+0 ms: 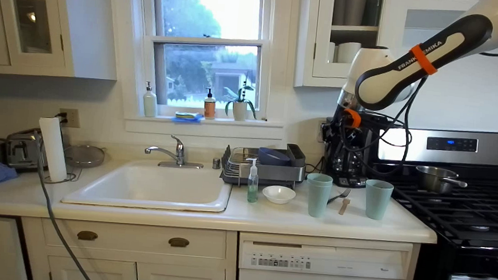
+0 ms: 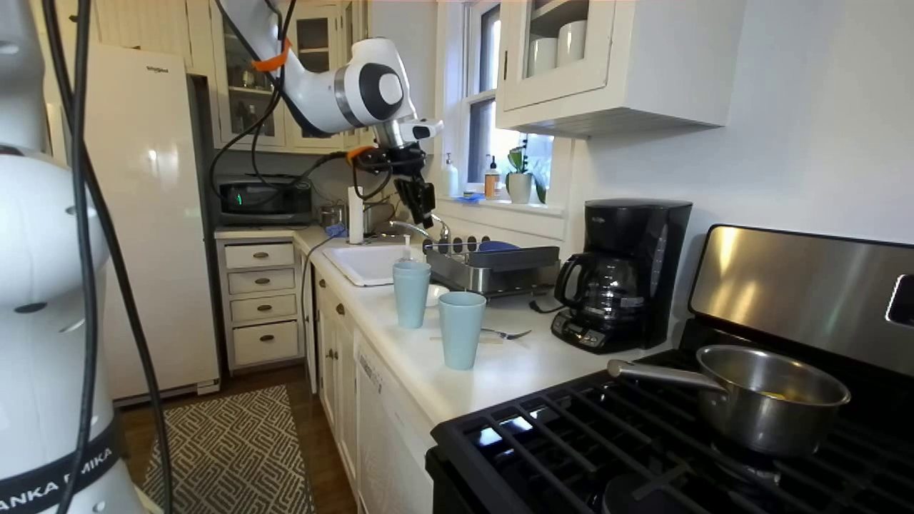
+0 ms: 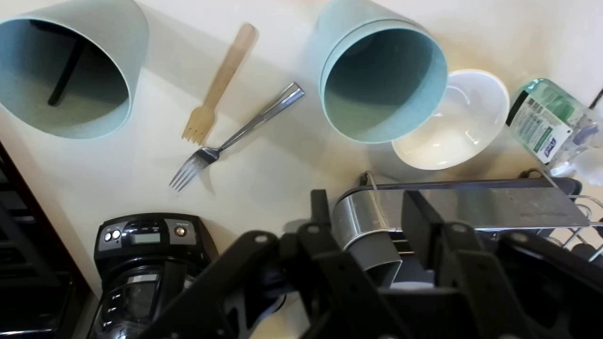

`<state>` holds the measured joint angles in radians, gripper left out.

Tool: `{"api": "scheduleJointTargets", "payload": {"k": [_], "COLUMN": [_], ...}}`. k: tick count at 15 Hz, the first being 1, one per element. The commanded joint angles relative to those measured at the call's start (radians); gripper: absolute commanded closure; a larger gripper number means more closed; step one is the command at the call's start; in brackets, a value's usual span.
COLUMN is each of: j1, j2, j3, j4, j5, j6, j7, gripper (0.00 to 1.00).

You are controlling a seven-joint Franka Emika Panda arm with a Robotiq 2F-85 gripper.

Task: Stack two cups

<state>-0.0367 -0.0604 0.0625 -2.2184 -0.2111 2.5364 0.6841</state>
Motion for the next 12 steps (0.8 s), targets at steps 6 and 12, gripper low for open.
{"api": "scheduleJointTargets", "payload": {"k": [6, 12], "j1": [-0.042, -0.055], "j2": [-0.039, -0.015], "j3": [-0.051, -0.072], "j4": [0.020, 0.031], "j5": [-0.092, -0.120], "j6": [-0.190, -0.421], "j7": [0.088, 0.121], "gripper": [0.00, 0.00]}}
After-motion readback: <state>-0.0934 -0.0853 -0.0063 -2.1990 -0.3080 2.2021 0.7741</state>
